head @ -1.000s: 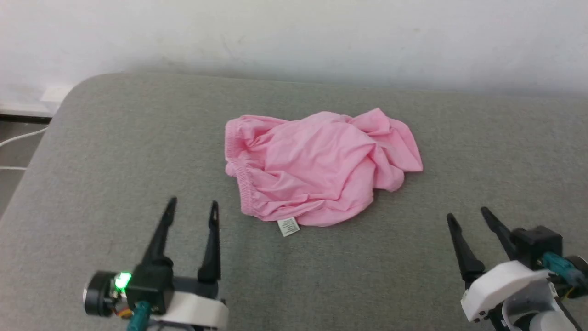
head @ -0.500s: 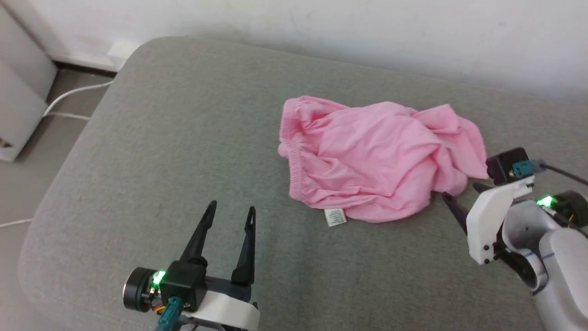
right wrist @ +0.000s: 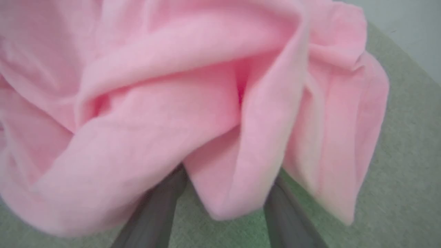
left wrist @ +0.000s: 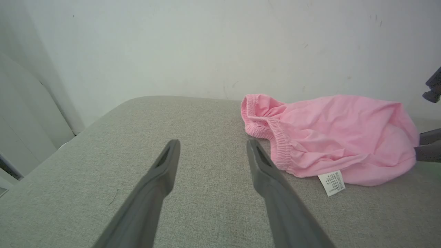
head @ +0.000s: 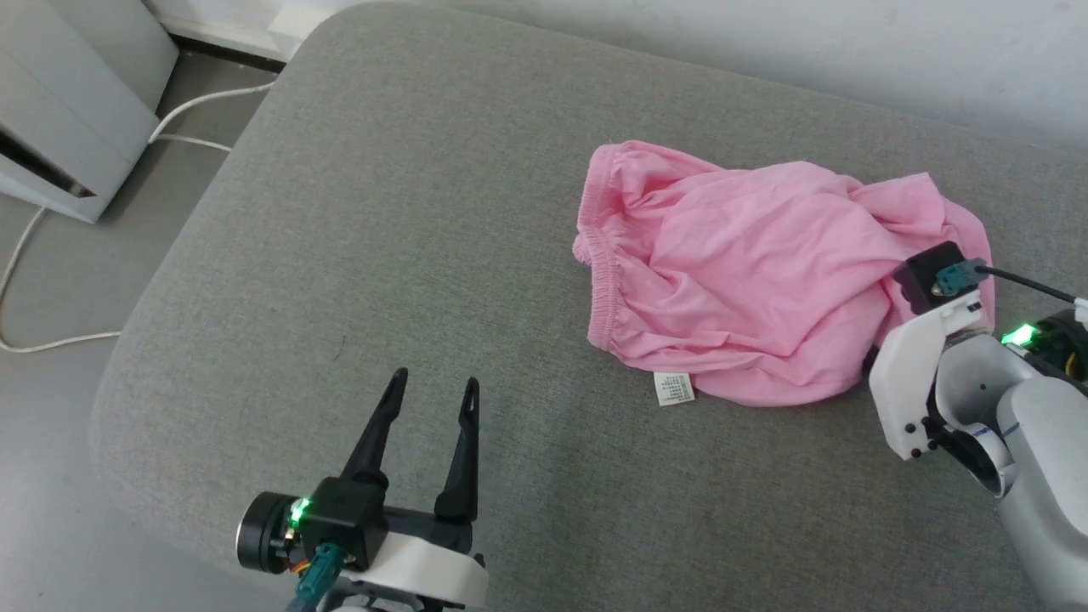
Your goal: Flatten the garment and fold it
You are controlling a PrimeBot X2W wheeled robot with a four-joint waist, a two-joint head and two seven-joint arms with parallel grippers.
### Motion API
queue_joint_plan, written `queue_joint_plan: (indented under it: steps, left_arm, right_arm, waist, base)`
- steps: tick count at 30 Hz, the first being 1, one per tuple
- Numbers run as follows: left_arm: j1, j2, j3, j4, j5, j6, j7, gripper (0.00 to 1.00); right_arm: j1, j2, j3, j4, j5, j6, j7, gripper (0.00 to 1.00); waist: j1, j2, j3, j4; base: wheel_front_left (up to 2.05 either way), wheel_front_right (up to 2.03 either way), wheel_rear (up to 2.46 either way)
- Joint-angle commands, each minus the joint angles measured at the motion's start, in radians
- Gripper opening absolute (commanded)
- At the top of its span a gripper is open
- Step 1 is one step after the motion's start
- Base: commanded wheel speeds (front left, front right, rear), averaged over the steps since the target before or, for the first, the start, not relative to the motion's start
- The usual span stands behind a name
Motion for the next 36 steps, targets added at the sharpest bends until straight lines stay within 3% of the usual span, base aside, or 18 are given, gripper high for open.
queue_joint_plan:
  steps: [1,6,11,19,24,25,26,34,36]
  left_arm:
    - [-0.02,-0.007,0.005,0.002,0.007,-0.004,-0.005,1.0]
    - [-0.019,-0.01,0.018,0.011,0.011,-0.014,-0.005,1.0]
    - [-0.003,-0.012,0.045,0.023,0.017,-0.027,-0.005,1.0]
    - [0.011,-0.013,0.059,0.026,0.025,-0.048,-0.005,1.0]
    - [0.007,-0.014,0.056,0.025,0.025,-0.053,-0.005,1.0]
    - [0.004,-0.014,0.055,0.027,0.025,-0.055,-0.005,1.0]
    - [0.002,-0.014,0.054,0.028,0.024,-0.057,-0.005,1.0]
    - [-0.002,-0.015,0.054,0.023,0.004,-0.067,-0.005,1.0]
    - [0.003,-0.015,0.053,0.025,0.002,-0.078,-0.005,1.0]
  right_arm:
    - [0.005,-0.004,0.015,0.025,0.002,-0.001,-0.005,0.0]
    - [0.011,-0.02,0.011,0.019,-0.003,-0.001,-0.07,0.0]
    - [0.073,-0.045,-0.042,-0.068,0.002,-0.001,-0.087,0.0]
    - [0.277,-0.119,-0.245,-0.3,-0.006,-0.001,0.053,0.0]
    - [0.412,-0.099,-0.383,-0.402,-0.023,-0.001,0.158,0.0]
    - [0.429,-0.096,-0.393,-0.412,-0.027,-0.001,0.167,0.33]
    - [0.436,-0.086,-0.405,-0.419,-0.03,-0.001,0.161,1.0]
    - [0.41,0.002,-0.407,-0.467,-0.119,-0.001,-0.062,1.0]
    - [0.415,0.06,-0.415,-0.491,-0.131,-0.001,-0.14,1.0]
  waist:
    - [-0.0002,0.0,0.001,-0.011]
    - [-0.0002,0.0,-0.03,-0.06]
    - [-0.0002,0.0,-0.083,-0.137]
    - [-0.0002,0.0,-0.124,-0.244]
    - [-0.0002,0.0,-0.12,-0.269]
    - [-0.0002,0.0,-0.118,-0.272]
    - [-0.0002,0.0,-0.115,-0.274]
    - [-0.0002,0.0,-0.124,-0.303]
    - [-0.0002,0.0,-0.128,-0.314]
  base:
    - [0.0,0.0,0.0]
    - [0.0,0.0,0.0]
    - [0.0,0.0,0.0]
    - [0.0,0.0,0.0]
    - [0.0,0.0,0.0]
    - [0.0,0.0,0.0]
    - [0.0,0.0,0.0]
    - [0.0,0.0,0.0]
    - [0.0,0.0,0.0]
